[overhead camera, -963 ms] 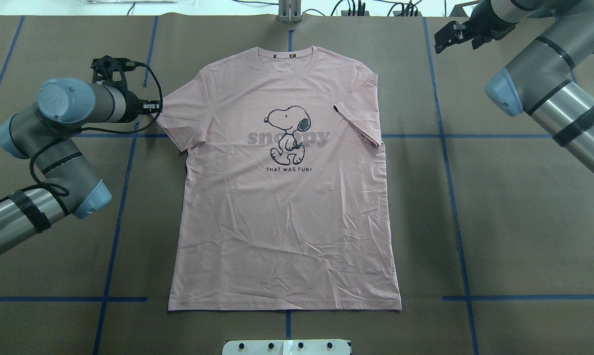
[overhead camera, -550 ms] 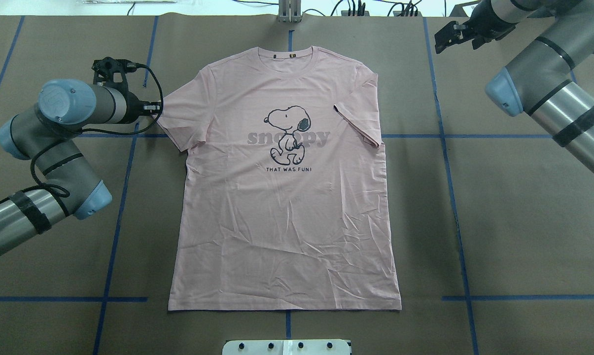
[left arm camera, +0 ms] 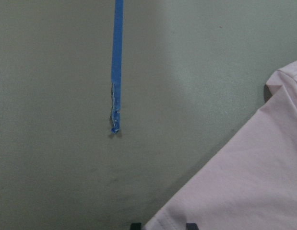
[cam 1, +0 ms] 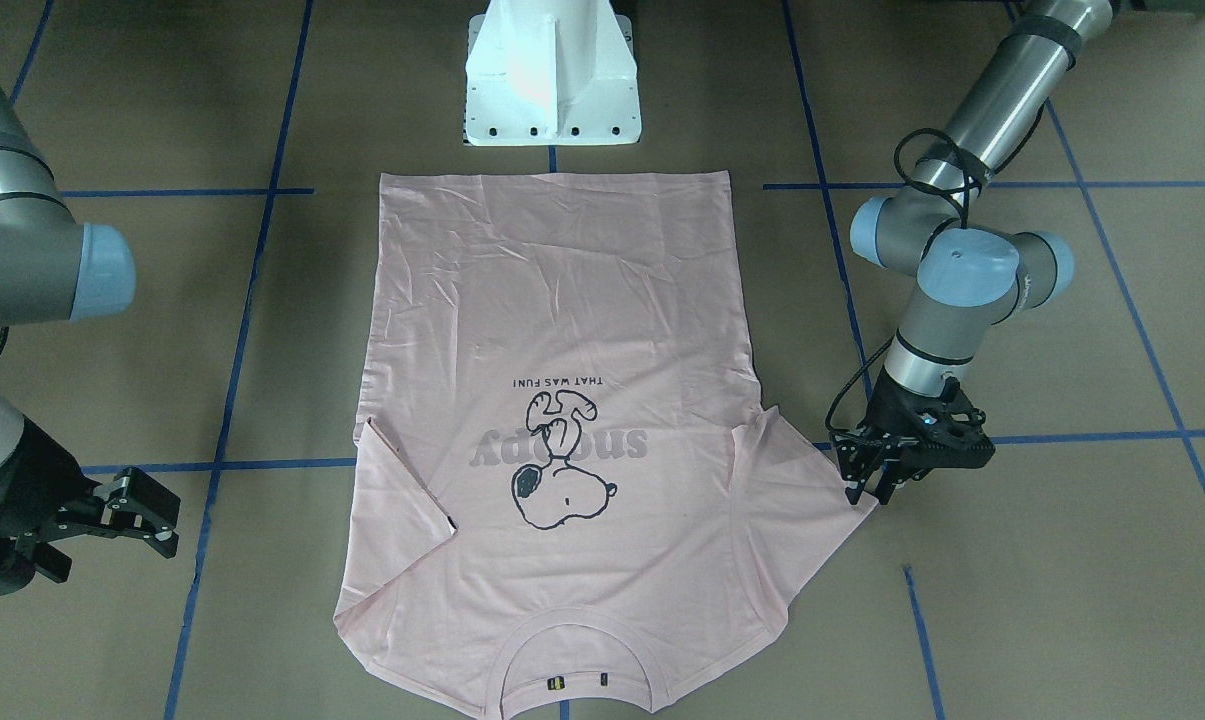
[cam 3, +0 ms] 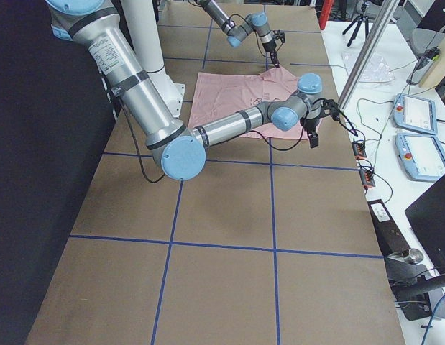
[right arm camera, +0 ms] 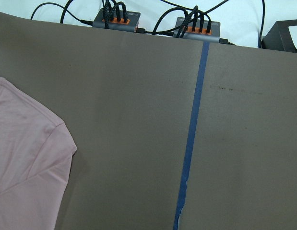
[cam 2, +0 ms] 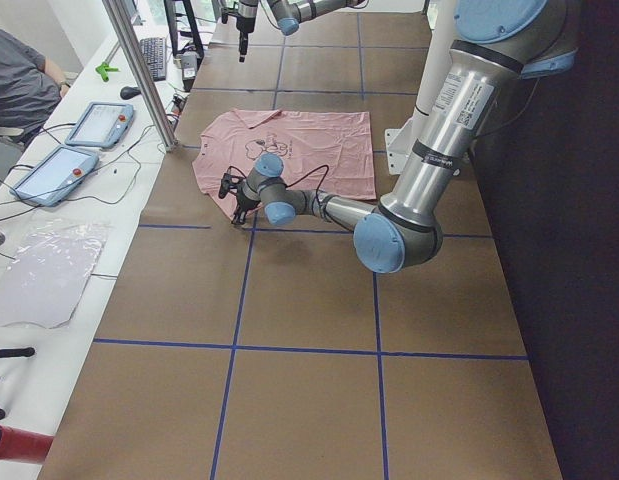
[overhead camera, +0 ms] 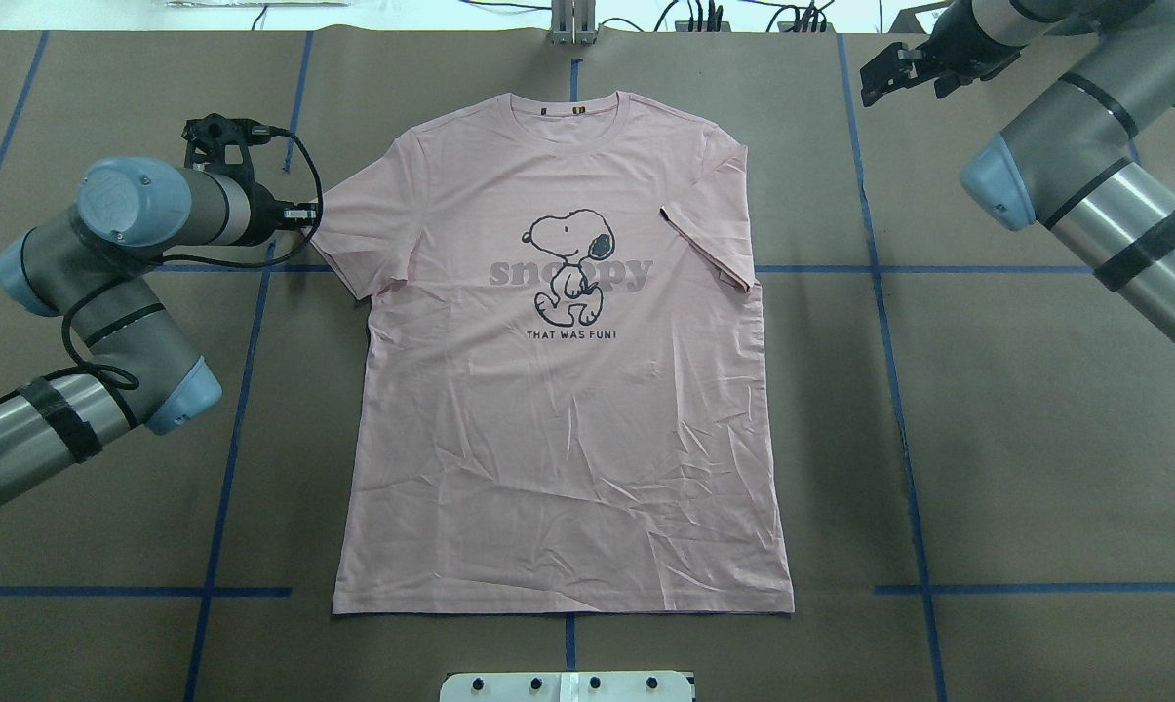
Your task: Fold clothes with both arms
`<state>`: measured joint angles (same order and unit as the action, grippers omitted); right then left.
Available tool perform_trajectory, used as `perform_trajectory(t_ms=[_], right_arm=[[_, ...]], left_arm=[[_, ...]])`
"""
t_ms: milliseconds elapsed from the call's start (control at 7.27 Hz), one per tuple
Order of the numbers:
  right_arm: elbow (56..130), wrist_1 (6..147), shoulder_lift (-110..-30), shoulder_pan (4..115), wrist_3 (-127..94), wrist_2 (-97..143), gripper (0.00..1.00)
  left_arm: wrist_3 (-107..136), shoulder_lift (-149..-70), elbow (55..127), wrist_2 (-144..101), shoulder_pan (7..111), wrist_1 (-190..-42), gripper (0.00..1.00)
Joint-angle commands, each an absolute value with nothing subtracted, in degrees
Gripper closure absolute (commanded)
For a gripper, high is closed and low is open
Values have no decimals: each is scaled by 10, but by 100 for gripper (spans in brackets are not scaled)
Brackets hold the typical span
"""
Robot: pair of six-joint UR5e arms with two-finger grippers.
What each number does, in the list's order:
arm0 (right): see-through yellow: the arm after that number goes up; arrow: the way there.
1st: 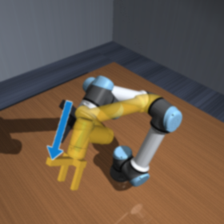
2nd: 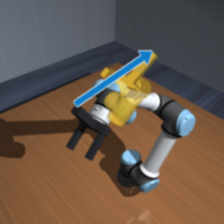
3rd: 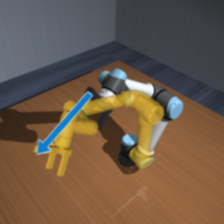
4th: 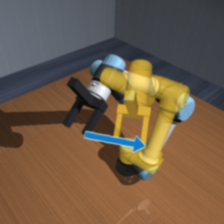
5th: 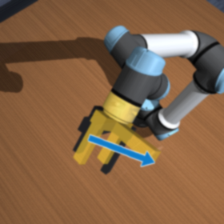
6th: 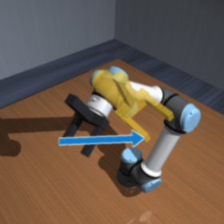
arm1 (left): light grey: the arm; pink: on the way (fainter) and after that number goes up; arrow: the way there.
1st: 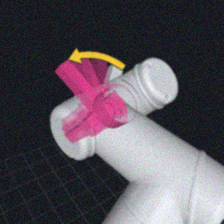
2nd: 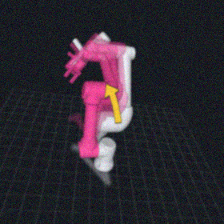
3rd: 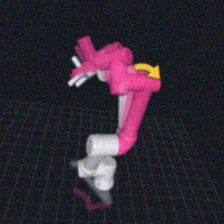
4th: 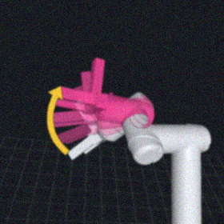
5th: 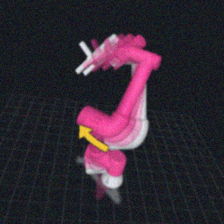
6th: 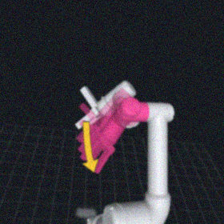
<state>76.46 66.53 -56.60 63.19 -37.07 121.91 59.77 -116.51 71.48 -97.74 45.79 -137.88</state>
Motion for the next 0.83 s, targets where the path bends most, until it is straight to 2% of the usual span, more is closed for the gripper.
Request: perform_trajectory(t_ms=[0,138,413,688], right_arm=[[765,665,-566,632,-371,1219,0],[765,665,-566,632,-370,1219,0],[765,665,-566,633,-371,1219,0],[765,665,-566,633,-371,1219,0]], left_arm=[[587,-1165,715,-977,459,-1378,67],[586,-1165,715,-977,458,-1379,99],[547,-1165,724,-978,460,-1377,100],[532,-1167,778,-980,459,-1331,100]])
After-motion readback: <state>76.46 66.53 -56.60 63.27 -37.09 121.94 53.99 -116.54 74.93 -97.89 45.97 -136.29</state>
